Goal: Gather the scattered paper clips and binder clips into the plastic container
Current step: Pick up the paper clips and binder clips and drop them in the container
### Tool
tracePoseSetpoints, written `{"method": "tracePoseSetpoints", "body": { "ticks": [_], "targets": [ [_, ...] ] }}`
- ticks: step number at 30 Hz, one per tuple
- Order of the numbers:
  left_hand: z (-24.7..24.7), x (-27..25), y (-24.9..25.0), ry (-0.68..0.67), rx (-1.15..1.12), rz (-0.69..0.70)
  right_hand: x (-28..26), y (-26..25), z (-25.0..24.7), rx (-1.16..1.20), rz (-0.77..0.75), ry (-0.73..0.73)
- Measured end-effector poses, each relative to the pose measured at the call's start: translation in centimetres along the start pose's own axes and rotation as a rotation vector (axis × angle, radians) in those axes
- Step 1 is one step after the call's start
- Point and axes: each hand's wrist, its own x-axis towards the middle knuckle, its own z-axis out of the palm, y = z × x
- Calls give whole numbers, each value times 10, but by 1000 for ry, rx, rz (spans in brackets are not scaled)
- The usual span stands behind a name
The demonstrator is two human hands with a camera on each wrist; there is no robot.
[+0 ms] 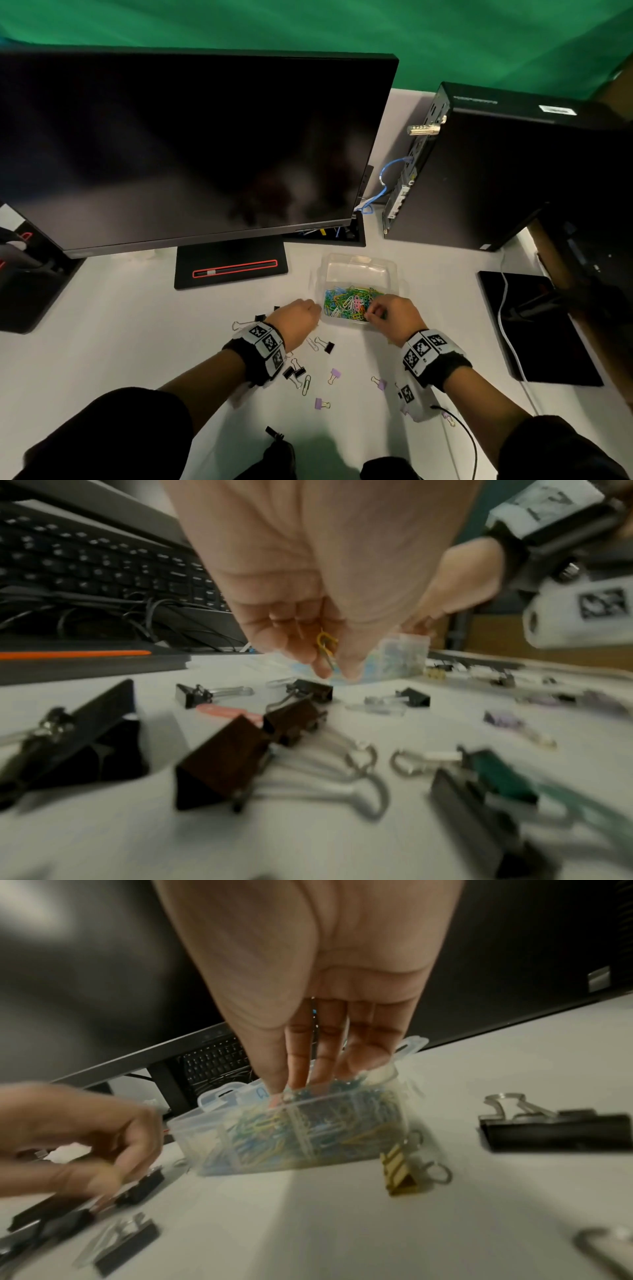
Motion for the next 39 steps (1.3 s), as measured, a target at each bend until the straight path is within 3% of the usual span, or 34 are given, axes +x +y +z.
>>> {"method": "tracePoseSetpoints", "body": {
  "ticks": [5,12,18,24,28,33,39],
  "targets": [
    [-27,16,10,270,-471,-140,-8,5,6,33,-29,69],
    [-31,48,34,227,-732,-142,-14,7,6,54,-70,125],
    [-27,21,-4,346,-608,-233,-16,-6,16,36,-167,112],
    [-5,-16,-48,170,-407,-388,0,-51,36,-93,-352,30],
    [9,-25,-45,161,-361,-376,16,-75,48,-391,-520,-54],
    [16,-24,-41,109,-264,-313,28,-93,53,-783,-540,-202],
    [17,-22,-45,63,-127,-274,28,-88,61,-905,-585,-267]
  ]
}}
